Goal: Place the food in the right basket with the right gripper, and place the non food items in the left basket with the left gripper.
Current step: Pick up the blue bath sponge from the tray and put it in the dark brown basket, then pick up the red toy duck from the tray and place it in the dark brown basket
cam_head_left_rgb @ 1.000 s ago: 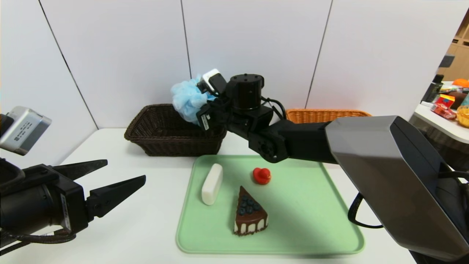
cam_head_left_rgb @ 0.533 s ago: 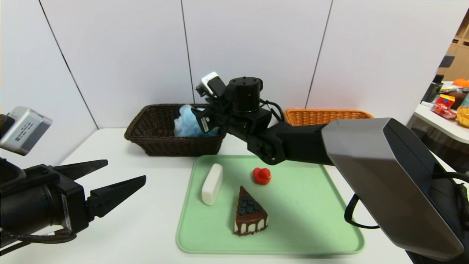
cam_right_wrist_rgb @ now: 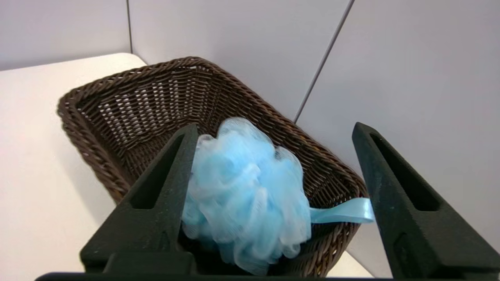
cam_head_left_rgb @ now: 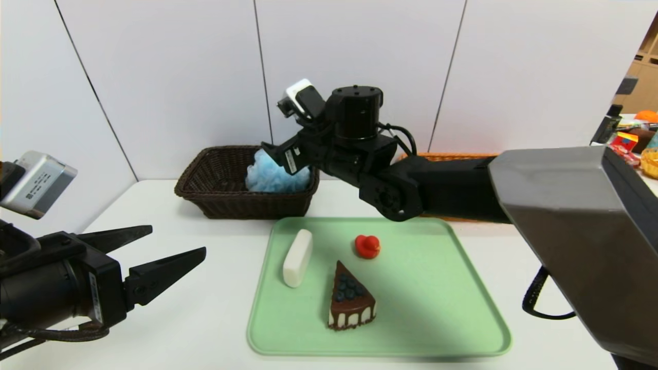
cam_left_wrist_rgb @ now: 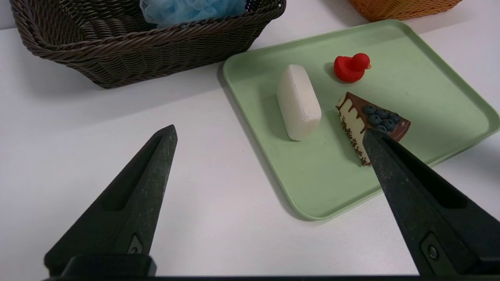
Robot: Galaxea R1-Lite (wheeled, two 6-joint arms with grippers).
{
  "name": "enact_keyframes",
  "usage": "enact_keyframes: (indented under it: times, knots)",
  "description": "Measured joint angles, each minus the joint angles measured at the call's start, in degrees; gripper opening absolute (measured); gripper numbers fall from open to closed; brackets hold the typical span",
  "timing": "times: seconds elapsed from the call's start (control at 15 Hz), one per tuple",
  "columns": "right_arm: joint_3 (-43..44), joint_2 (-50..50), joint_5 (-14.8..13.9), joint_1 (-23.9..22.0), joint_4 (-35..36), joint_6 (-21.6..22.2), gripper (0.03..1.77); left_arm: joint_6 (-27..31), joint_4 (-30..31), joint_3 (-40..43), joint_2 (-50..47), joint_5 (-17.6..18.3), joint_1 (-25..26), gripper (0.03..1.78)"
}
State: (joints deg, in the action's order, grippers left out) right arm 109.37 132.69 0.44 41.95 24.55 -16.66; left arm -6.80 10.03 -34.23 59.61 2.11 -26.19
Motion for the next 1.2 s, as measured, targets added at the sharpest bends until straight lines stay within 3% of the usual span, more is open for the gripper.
enact_keyframes:
  times: [0.33, 0.67, 0.93, 1.2]
  knots:
    - [-17.73, -9.73, 1.35, 0.72, 0.39, -0.96, 1.55, -0.06, 0.0, 0.46, -0.11, -0.1, 0.0, 1.69]
    - [-37.49, -24.56, 1.49, -0.89, 0.69, -4.89, 1.62, 0.06, 0.33, 0.78, -0.51, -0.1, 0.0, 1.69]
    - [-45.79, -35.38, 1.49, -3.61, 0.48, -9.22, 1.66, 0.13, 0.38, 0.96, -0.74, -0.05, 0.0, 1.69]
    - [-54.05, -42.18, 1.1, -4.05, 0.63, -9.76, 1.68, 0.11, 0.35, 1.0, -0.93, 0.0, 0.0, 1.69]
